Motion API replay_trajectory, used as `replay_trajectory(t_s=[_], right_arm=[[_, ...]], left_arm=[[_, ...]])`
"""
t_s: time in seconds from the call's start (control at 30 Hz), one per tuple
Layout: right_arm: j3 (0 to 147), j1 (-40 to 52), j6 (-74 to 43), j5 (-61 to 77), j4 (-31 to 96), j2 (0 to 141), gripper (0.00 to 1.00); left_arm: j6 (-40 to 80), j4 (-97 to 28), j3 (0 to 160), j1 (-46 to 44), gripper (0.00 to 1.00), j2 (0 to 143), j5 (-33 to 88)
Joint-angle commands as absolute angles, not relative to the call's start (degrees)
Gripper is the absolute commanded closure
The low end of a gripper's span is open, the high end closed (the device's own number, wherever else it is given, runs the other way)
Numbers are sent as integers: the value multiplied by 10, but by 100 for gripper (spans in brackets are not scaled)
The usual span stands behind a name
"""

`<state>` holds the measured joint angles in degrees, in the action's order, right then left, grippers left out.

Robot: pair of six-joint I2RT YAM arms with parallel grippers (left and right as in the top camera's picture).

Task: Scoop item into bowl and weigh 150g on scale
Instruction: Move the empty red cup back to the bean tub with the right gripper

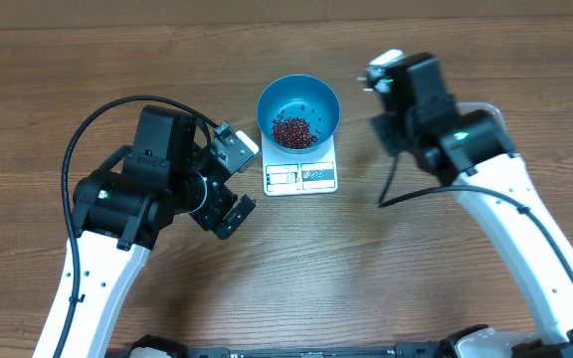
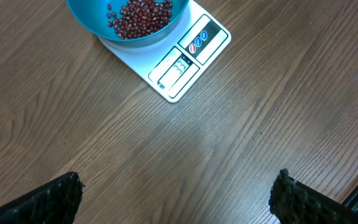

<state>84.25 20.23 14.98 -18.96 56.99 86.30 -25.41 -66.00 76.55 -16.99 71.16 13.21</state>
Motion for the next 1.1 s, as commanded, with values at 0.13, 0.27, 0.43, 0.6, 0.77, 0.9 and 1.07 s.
replay_trajectory(t_s=[0.13, 0.27, 0.43, 0.6, 0.77, 0.9, 1.07], right_arm=[[851, 106, 118, -229, 604, 892, 96], [851, 72, 118, -229, 611, 916, 96], [847, 54, 118, -233, 622, 950, 96], [833, 44, 112, -294, 623, 1006, 96], [823, 44, 75, -358, 612, 1041, 96], [809, 44, 76, -359, 584, 1047, 96], [806, 41, 77, -390, 554, 1060, 96]], left_arm=[[-248, -658, 779, -169, 0, 713, 135], [-248, -658, 779, -169, 0, 713, 135], [-248, -658, 779, -169, 0, 713, 135], [-248, -658, 779, -169, 0, 713, 135], [-248, -658, 779, -169, 0, 713, 135], [-248, -658, 779, -169, 0, 713, 135], [-248, -658, 779, -169, 0, 713, 135]])
